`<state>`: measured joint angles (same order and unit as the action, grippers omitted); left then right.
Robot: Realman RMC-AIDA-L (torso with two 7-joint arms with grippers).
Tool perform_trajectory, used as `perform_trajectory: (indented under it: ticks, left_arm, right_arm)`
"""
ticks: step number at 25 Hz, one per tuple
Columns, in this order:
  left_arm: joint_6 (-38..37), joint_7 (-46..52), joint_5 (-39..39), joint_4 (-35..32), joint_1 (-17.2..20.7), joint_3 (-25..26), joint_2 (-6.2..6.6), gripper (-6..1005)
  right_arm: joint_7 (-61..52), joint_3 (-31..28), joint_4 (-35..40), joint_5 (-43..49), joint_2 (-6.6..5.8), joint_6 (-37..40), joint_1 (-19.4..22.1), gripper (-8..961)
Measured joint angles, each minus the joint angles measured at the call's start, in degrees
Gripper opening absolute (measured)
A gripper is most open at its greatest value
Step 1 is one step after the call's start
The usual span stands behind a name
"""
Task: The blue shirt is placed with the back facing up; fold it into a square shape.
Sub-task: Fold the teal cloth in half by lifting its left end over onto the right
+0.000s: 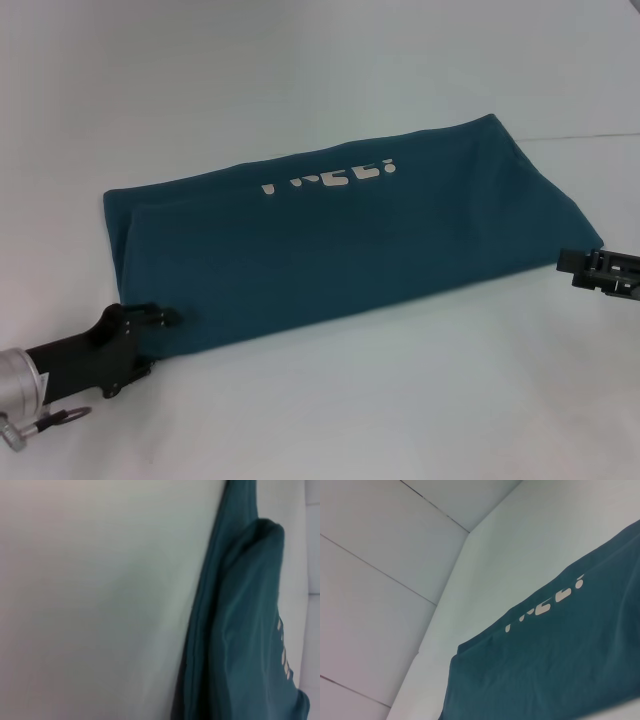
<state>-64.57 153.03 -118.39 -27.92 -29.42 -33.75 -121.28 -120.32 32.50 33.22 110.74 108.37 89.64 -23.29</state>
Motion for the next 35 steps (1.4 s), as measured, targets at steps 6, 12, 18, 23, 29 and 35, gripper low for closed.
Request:
perform_trajectory:
  ticks: [6,12,18,23,29,35]
  left_arm:
    - [-0.02,-0.71,0.1,-0.01,-0.55,0.19,-0.06,368]
    - [0.22,-0.71,0.15,-0.03,-0.43,0.1,-0.04,171]
    - [-0.02,-1.7,-0.03,-0.42,0.11,0.19,0.03,53]
    - [-0.59,-5.78,-0.19,-1.7,0.55,-0.15,0.4,7]
    - [-1.24,-10.27,-0.29,-5.5,1.77,-0.29,0.62,6]
    - [-1.35,-12.62,-0.57,-10.39,3.32,0.16,1.2,10]
  right_arm:
    - [0.0,0.02,0.0,0.0,0.11,-0.07,0.01,826]
    - [0.0,0.02,0.0,0.0,0.16,-0.05,0.39,826]
    - [0.0,0.02,0.0,0.0,0.18,-0.43,0.5,826]
    - [-0.4,-0.02,-0.03,0.0,0.22,-0.69,0.61,826]
    - [-0.7,-1.91,-0.67,0.0,0.53,-0.76,0.7,825]
    - [-1.5,-2.66,-1.46,0.0,0.8,-1.61,0.65,825]
